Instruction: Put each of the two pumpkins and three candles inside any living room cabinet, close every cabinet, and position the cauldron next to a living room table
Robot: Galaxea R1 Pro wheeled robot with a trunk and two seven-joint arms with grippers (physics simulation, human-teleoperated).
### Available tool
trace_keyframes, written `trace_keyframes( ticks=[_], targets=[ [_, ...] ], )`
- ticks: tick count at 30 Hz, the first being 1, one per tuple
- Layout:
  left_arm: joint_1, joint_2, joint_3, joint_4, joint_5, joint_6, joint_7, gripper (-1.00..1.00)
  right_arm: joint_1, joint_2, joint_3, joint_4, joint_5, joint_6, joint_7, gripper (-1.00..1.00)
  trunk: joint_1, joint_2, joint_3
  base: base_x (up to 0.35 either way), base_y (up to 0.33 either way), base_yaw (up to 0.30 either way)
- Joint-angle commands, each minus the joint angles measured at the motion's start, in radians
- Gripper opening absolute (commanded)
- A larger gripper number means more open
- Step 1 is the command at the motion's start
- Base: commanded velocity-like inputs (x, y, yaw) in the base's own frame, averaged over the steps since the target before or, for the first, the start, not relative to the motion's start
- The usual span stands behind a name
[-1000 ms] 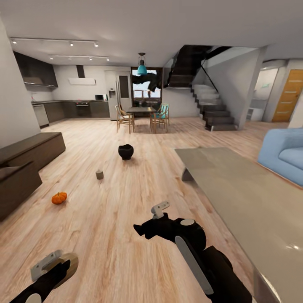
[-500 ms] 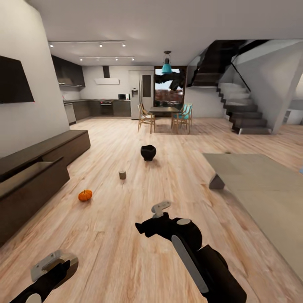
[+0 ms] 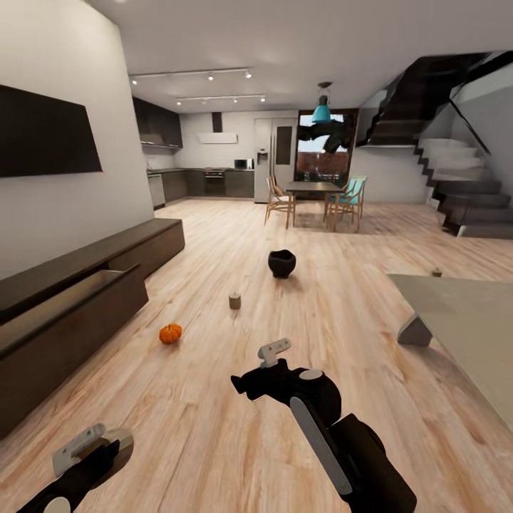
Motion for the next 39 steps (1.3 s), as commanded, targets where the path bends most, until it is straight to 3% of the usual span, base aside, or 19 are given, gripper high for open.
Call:
trace_keyframes(
  ticks=[1, 6, 13, 19, 22, 27, 33, 39],
  targets=[
    [0.000, 0.000, 0.001, -0.002, 0.010, 0.003, 0.007, -1.00, -0.001, 0.000, 0.001, -0.001, -0.010, 0.003, -0.009, 1.00, 0.000, 0.000, -0.001, 0.327, -0.118, 0.282],
    [0.010, 0.004, 0.002, -0.007, 0.012, 0.003, 0.006, -1.00, -0.003, 0.002, 0.001, 0.019, -0.011, 0.003, -0.010, 1.00, 0.000, 0.000, -0.001, 0.327, -0.119, 0.282],
    [0.054, 0.016, 0.026, -0.024, 0.012, 0.023, -0.114, -1.00, -0.017, 0.003, 0.001, 0.057, -0.011, 0.003, -0.026, 1.00, 0.000, 0.000, -0.004, 0.327, -0.092, 0.282],
    [0.057, 0.017, 0.036, -0.024, 0.009, 0.032, -0.156, -1.00, -0.030, 0.004, 0.001, 0.084, -0.010, -0.002, -0.053, 1.00, 0.000, 0.000, -0.006, 0.327, -0.088, 0.282],
    [0.058, 0.016, 0.038, -0.024, 0.008, 0.033, -0.160, -1.00, -0.033, 0.005, 0.000, 0.097, -0.010, -0.006, -0.058, 1.00, 0.000, 0.000, -0.007, 0.327, -0.088, 0.282],
    [0.058, 0.016, 0.038, -0.024, 0.002, 0.031, -0.155, -1.00, -0.044, 0.028, -0.002, 0.154, -0.012, -0.011, -0.102, 1.00, 0.000, 0.000, -0.009, 0.327, -0.098, 0.282],
    [0.058, 0.015, 0.038, -0.021, -0.003, 0.028, -0.151, -1.00, -0.046, 0.022, -0.013, 0.170, -0.012, -0.023, -0.115, 1.00, 0.000, 0.000, -0.011, 0.327, -0.105, 0.282],
    [0.061, 0.013, 0.039, -0.011, -0.008, 0.019, -0.083, -1.00, -0.046, 0.018, -0.030, 0.174, -0.009, -0.029, -0.118, 1.00, 0.000, 0.000, -0.014, 0.327, -0.109, 0.279]
  ],
)
